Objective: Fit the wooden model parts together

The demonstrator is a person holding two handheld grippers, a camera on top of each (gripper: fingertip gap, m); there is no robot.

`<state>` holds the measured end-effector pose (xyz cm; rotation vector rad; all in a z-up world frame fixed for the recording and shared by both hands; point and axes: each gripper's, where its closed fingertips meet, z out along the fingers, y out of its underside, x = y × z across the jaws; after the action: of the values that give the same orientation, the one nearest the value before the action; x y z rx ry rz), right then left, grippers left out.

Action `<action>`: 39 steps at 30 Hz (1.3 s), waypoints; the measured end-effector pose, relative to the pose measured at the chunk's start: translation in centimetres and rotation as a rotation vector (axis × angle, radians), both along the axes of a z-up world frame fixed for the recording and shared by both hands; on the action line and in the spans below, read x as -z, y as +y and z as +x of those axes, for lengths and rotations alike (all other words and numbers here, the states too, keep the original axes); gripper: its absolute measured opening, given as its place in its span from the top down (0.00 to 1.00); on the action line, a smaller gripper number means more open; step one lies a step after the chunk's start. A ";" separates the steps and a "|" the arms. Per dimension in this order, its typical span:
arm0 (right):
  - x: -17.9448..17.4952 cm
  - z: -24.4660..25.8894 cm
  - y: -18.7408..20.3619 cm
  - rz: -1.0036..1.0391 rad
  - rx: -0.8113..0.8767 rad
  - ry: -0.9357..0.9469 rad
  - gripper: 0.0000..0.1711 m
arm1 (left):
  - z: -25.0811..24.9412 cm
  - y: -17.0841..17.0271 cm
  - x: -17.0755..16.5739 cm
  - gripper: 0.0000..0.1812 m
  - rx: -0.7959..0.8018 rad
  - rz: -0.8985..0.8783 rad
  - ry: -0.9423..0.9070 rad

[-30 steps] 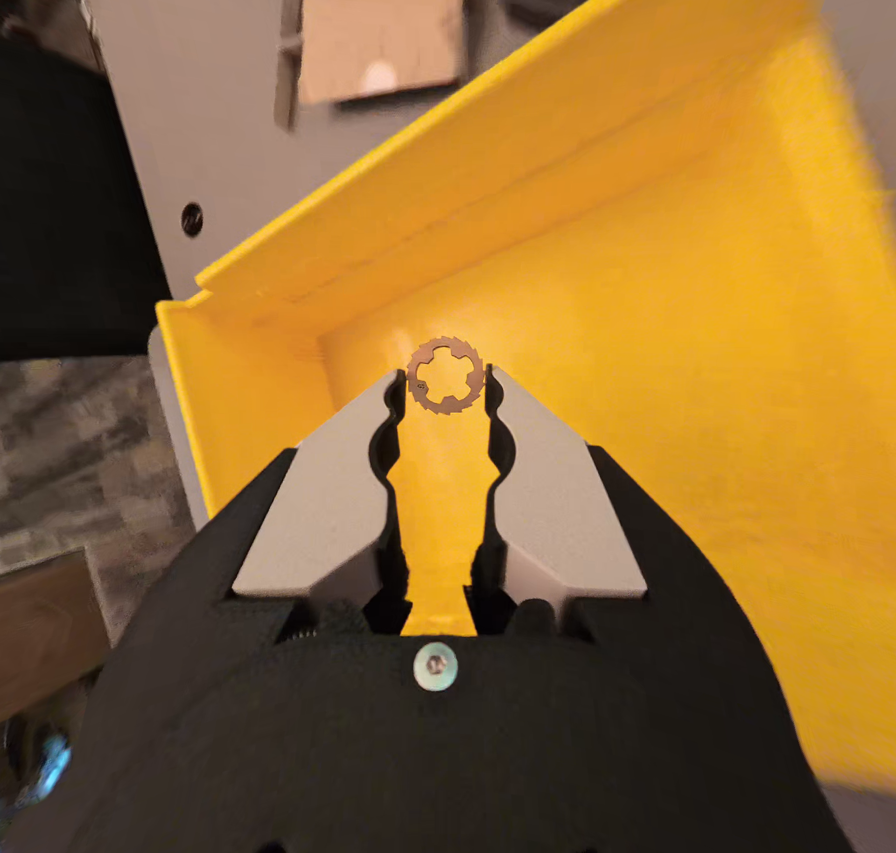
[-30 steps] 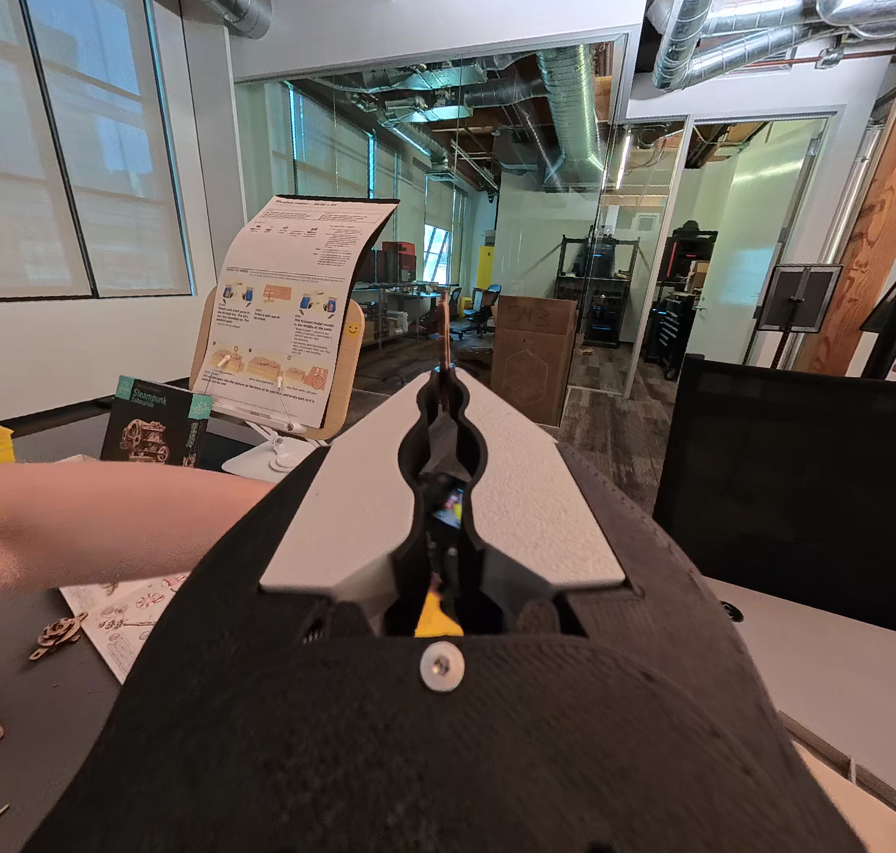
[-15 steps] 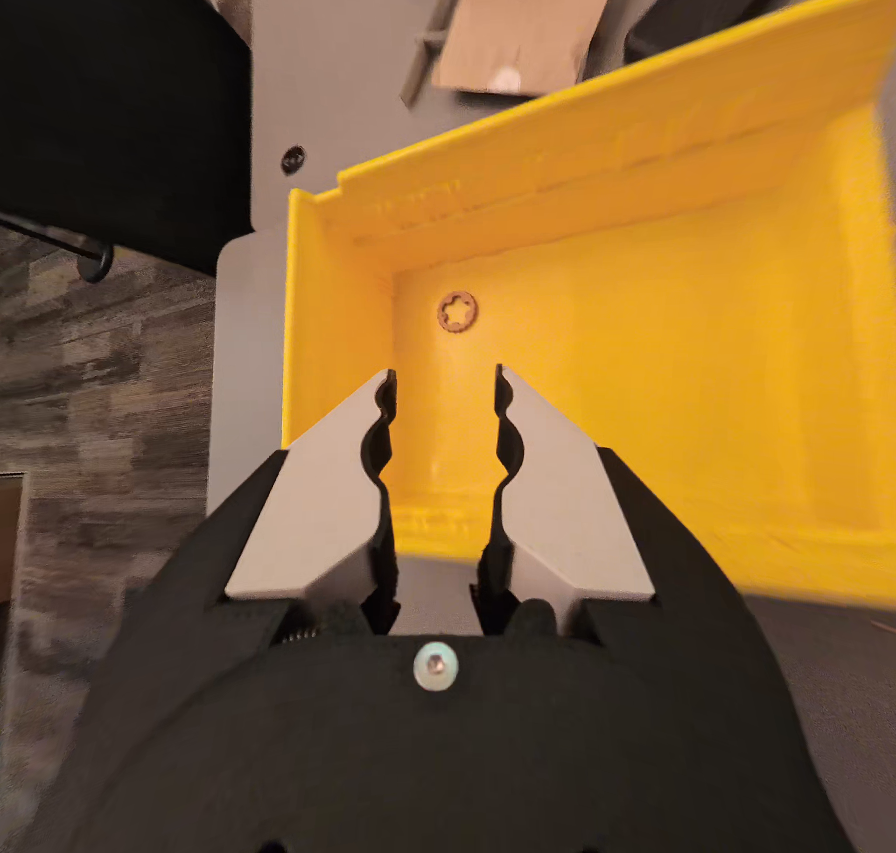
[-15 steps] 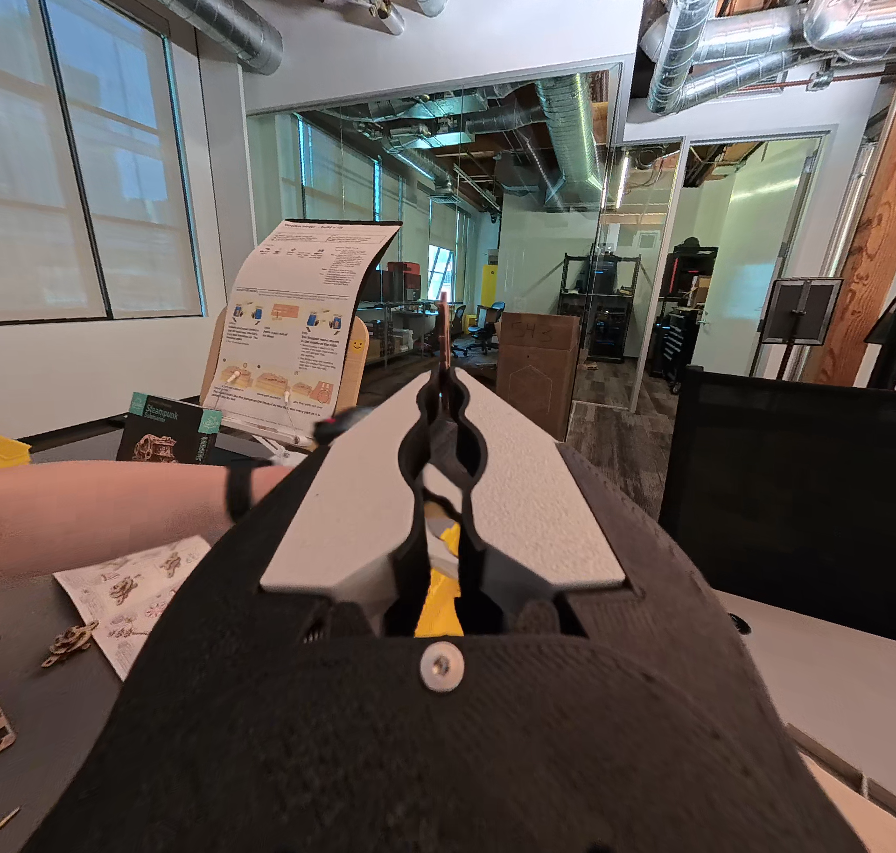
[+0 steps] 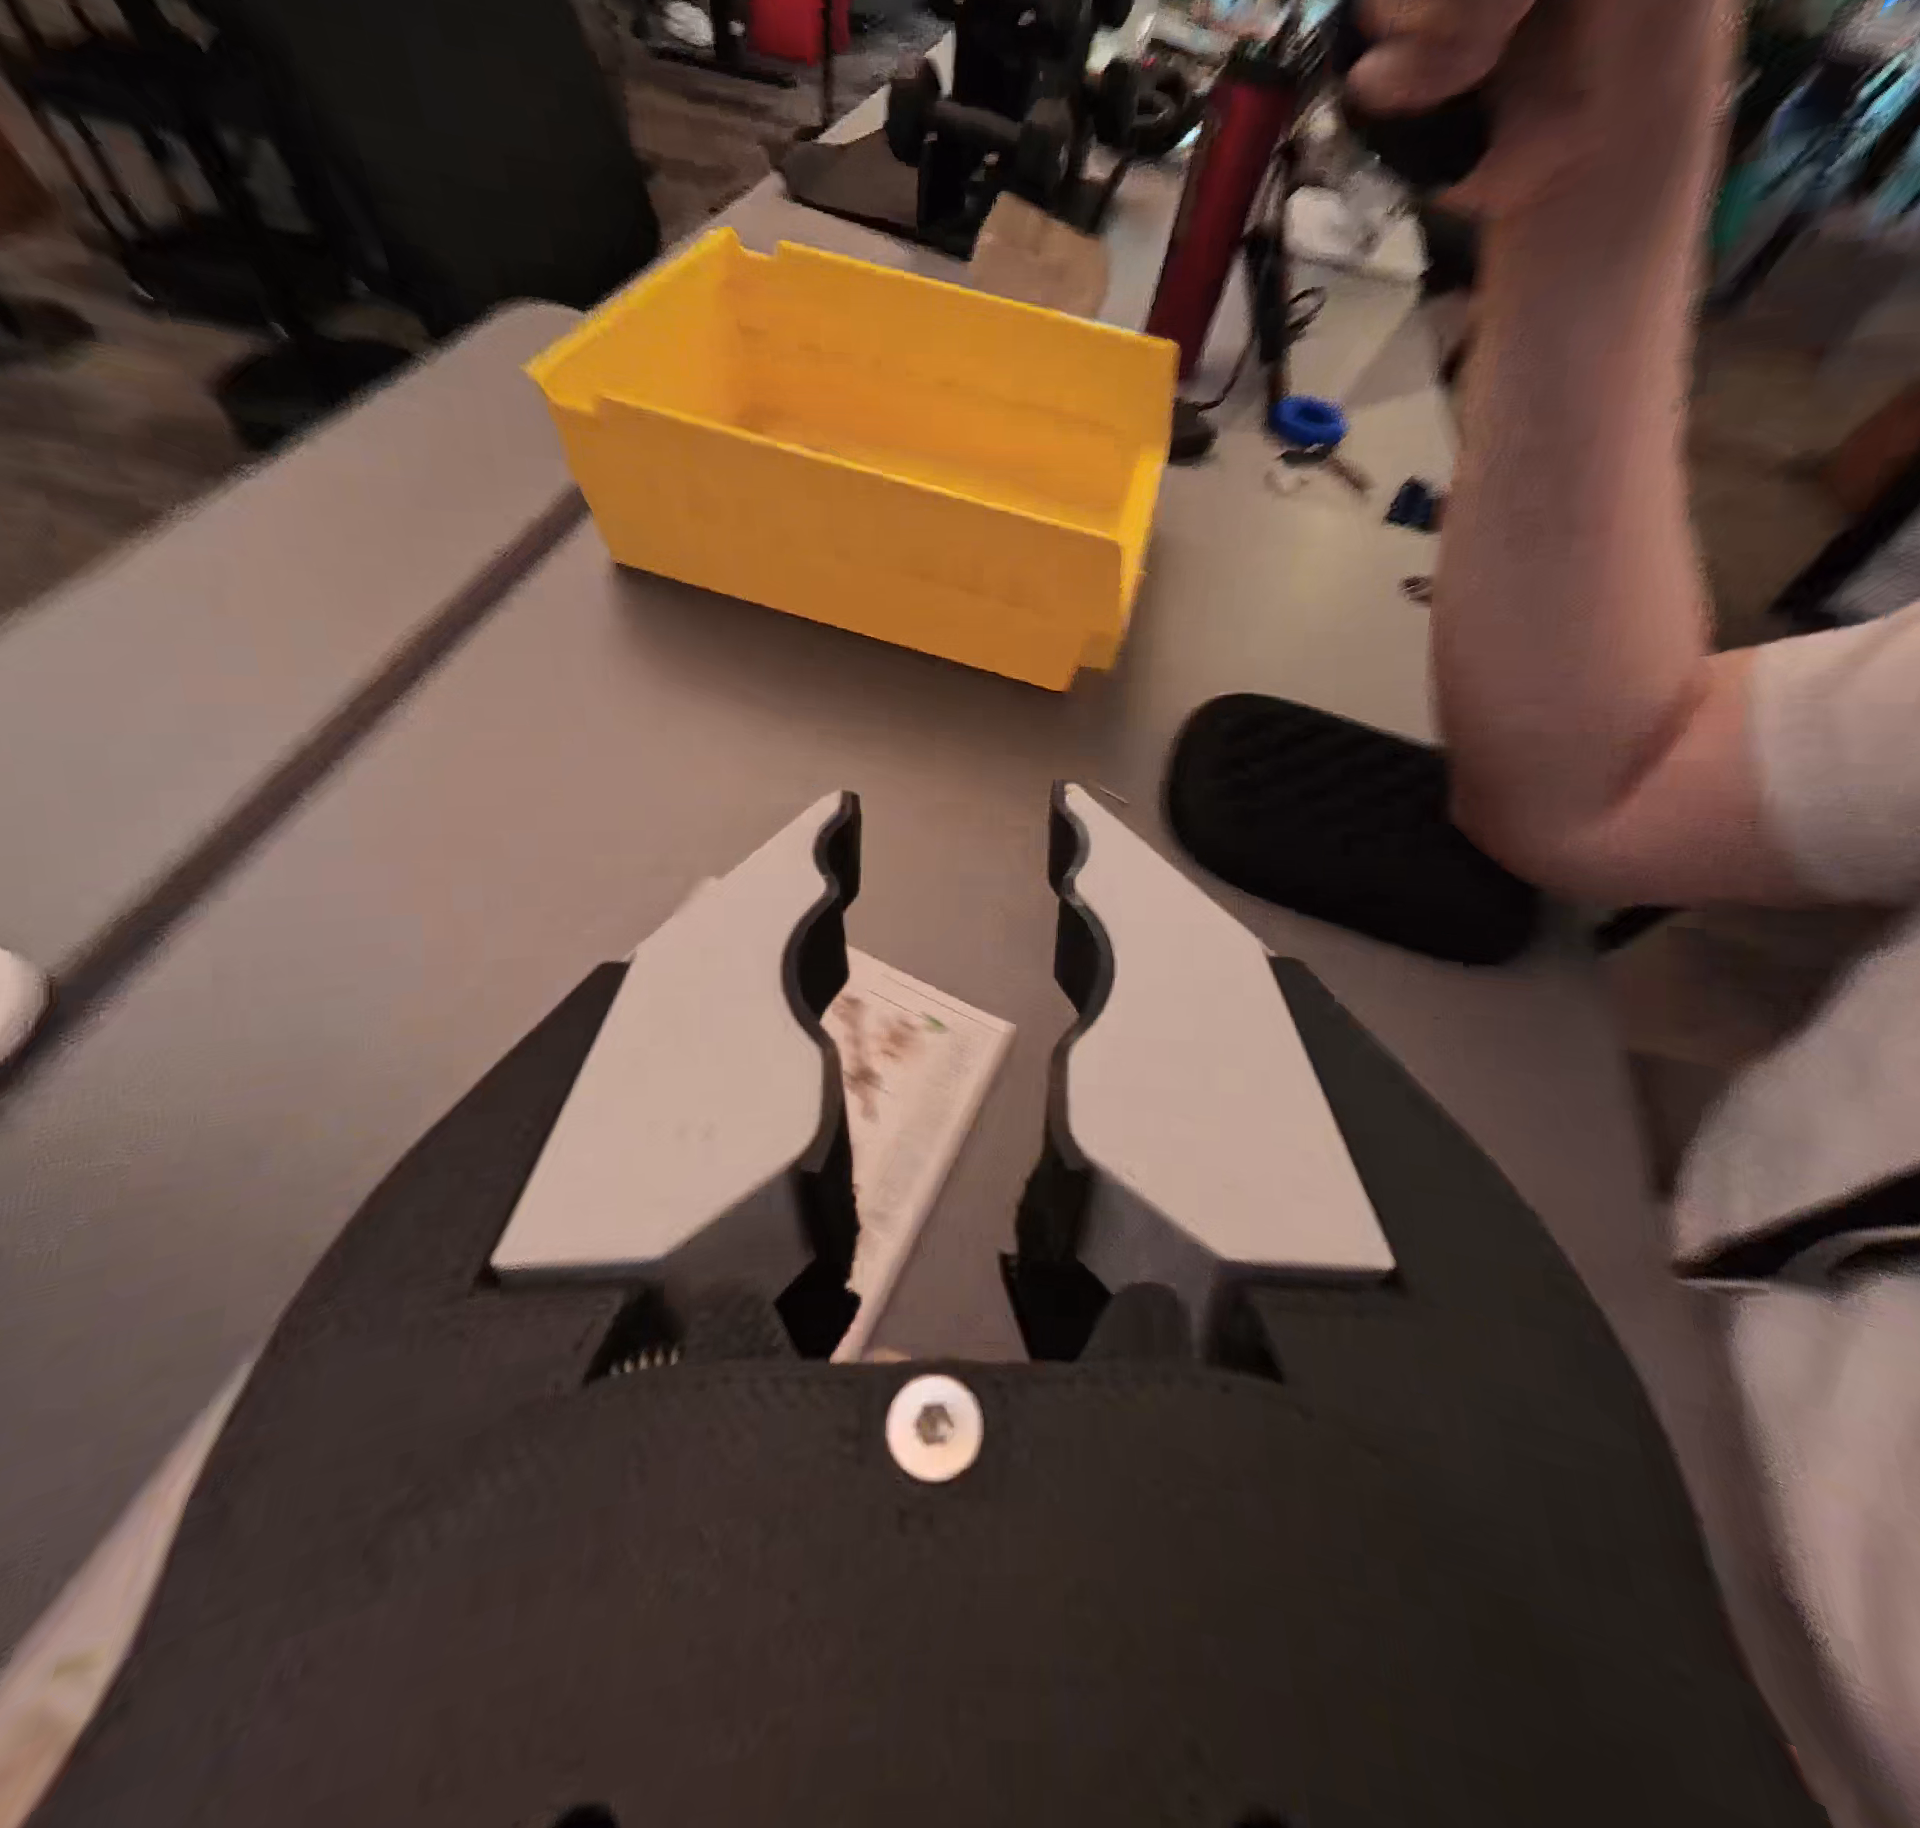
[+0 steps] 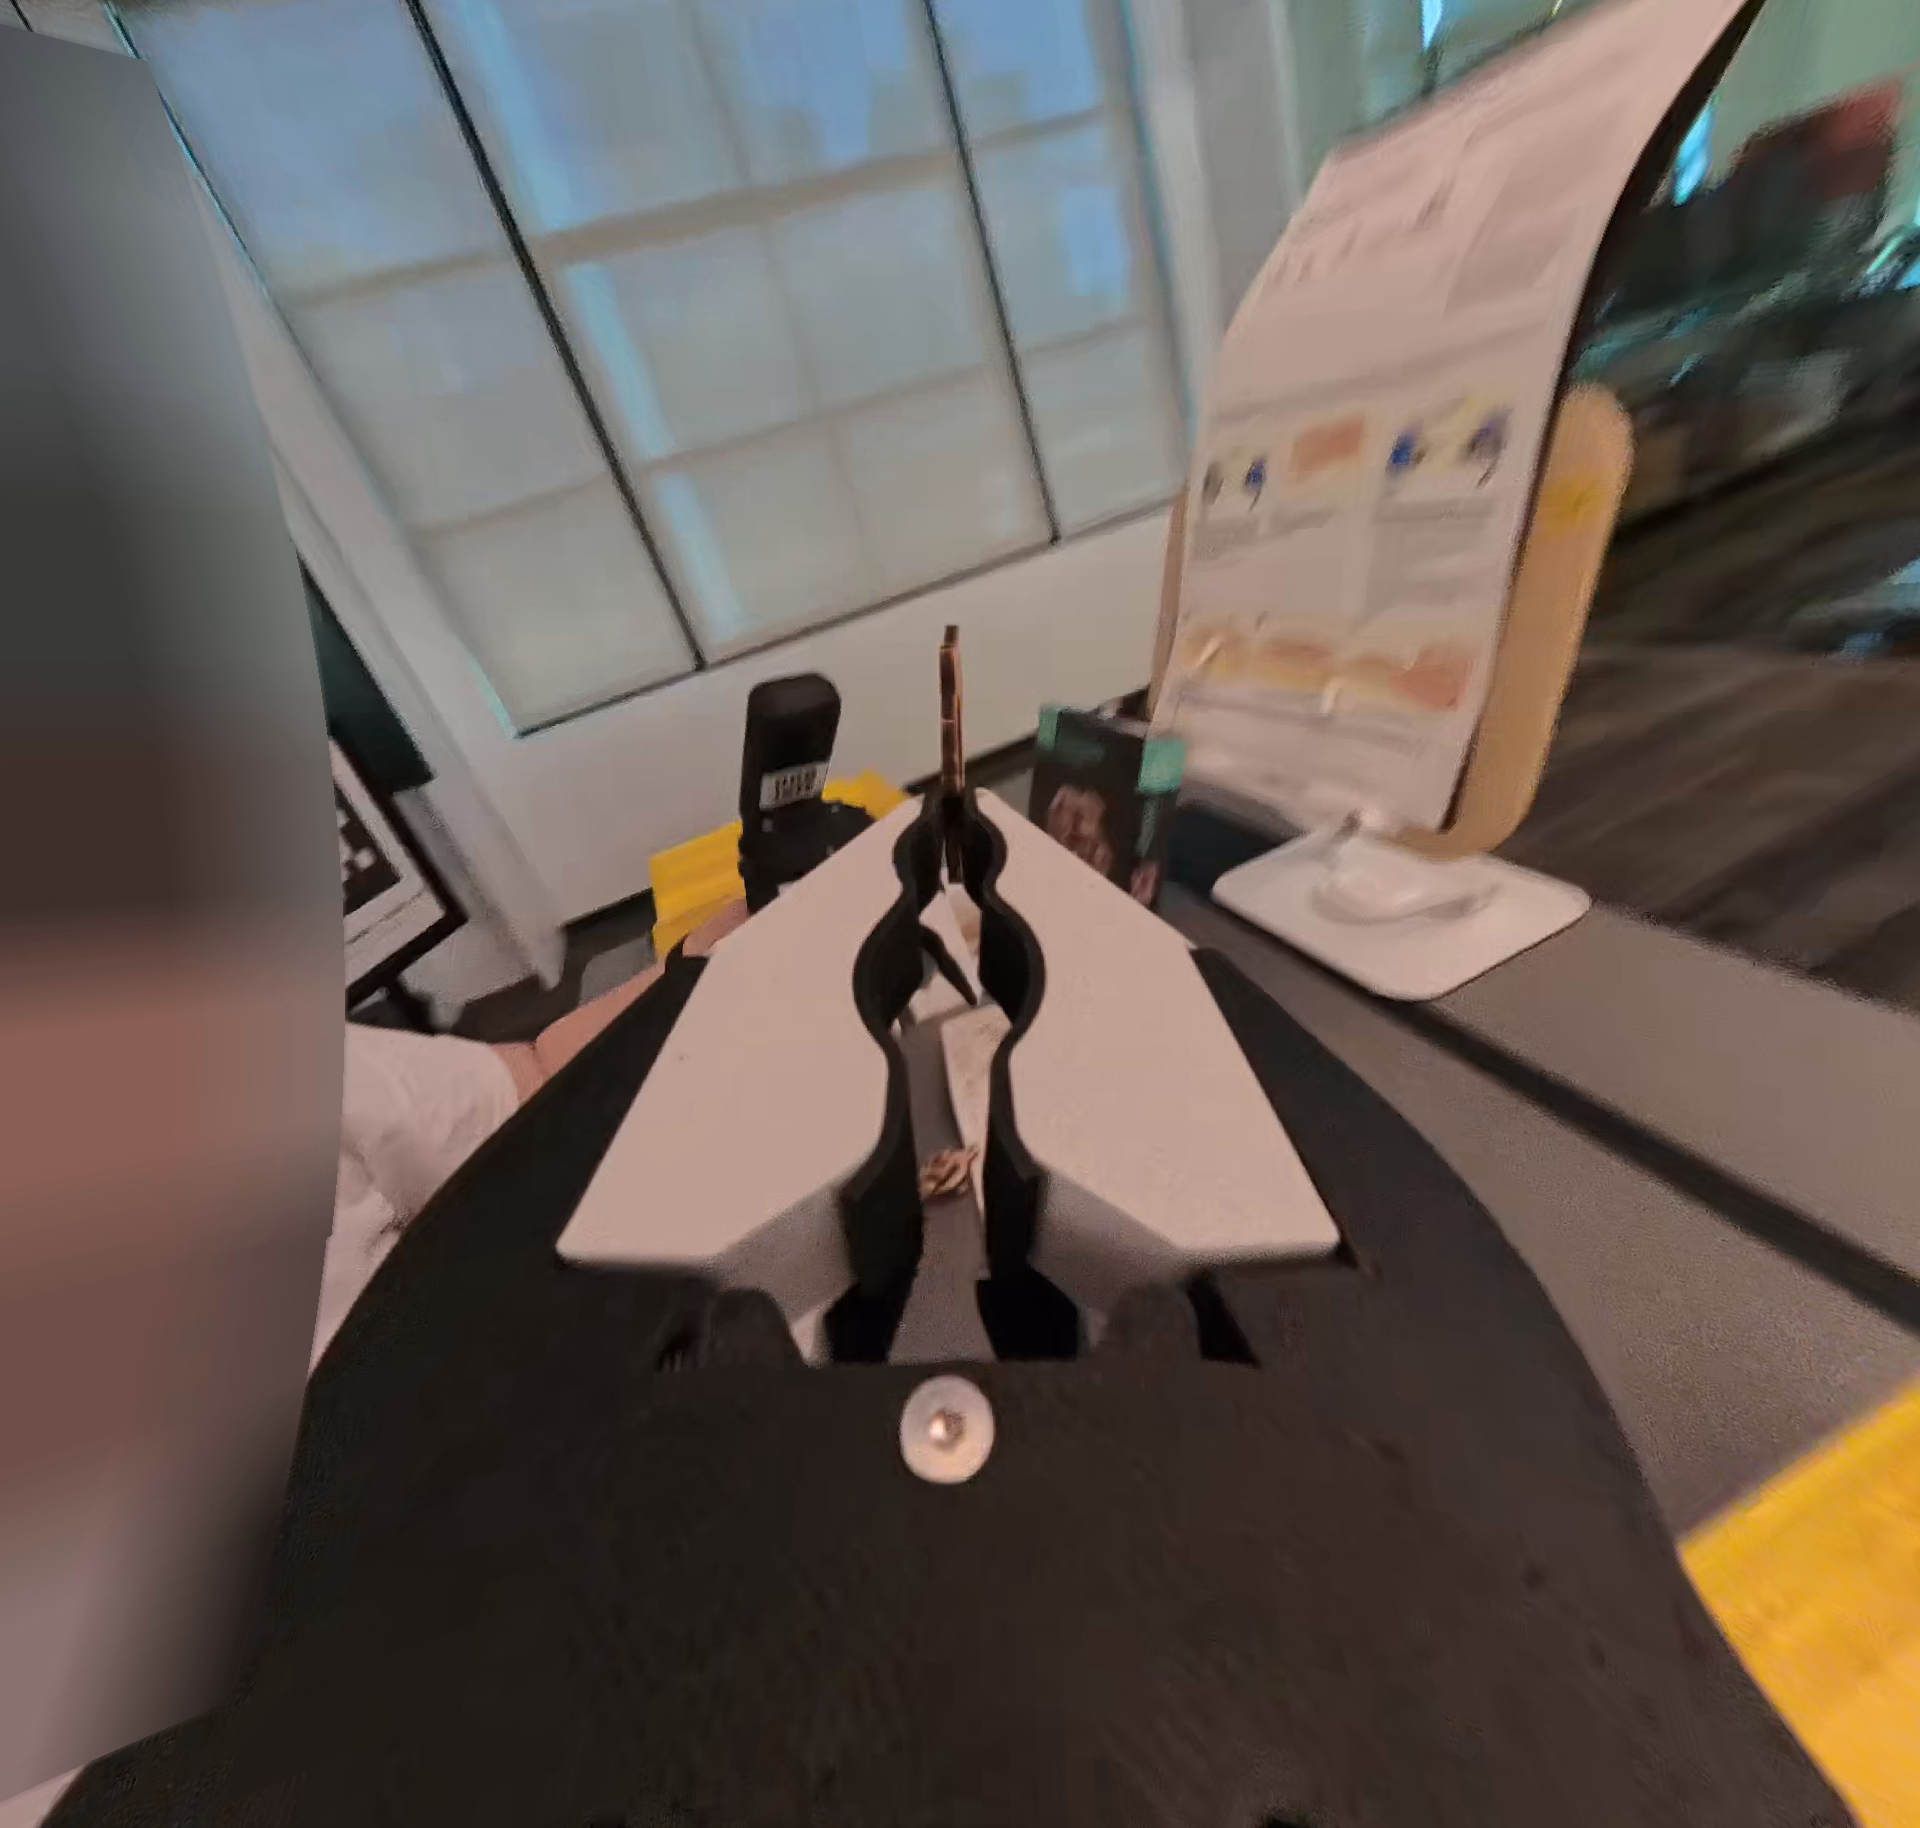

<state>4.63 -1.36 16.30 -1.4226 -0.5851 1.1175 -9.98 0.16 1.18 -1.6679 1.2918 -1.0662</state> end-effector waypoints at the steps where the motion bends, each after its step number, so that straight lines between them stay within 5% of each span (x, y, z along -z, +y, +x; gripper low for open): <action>1: 1.4 -2.0 1.3 -0.049 -0.039 -0.032 1.00 | -1.0 -0.1 0.2 0.81 0.007 -0.060 -0.037; 7: 9.2 -11.4 5.3 -0.312 -0.300 -0.093 1.00 | -5.6 3.9 -1.5 0.85 -0.046 -0.062 -0.167; 14: 14.7 -14.1 7.0 -0.494 -0.383 -0.104 1.00 | -6.1 4.8 0.2 0.79 -0.019 -0.218 -0.174; 27: 16.0 -15.8 6.0 -0.488 -0.485 -0.138 0.99 | -5.8 5.6 2.2 0.75 0.000 -0.406 -0.189; 33: 16.4 -16.3 5.5 -0.497 -0.524 -0.144 0.99 | -4.7 4.0 2.6 0.84 0.078 -0.426 -0.179; 36: 16.9 -16.4 5.2 -0.505 -0.544 -0.157 0.99 | -4.3 3.0 2.4 1.00 0.143 -0.410 -0.192; 39: 16.6 -16.0 5.6 -0.519 -0.542 -0.118 0.99 | -4.0 3.2 2.3 1.00 0.109 -0.283 -0.181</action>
<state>-11.39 4.27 -0.33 -1.8406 -0.8354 1.7102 -14.02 3.41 -1.13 -1.6719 1.1659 -1.4873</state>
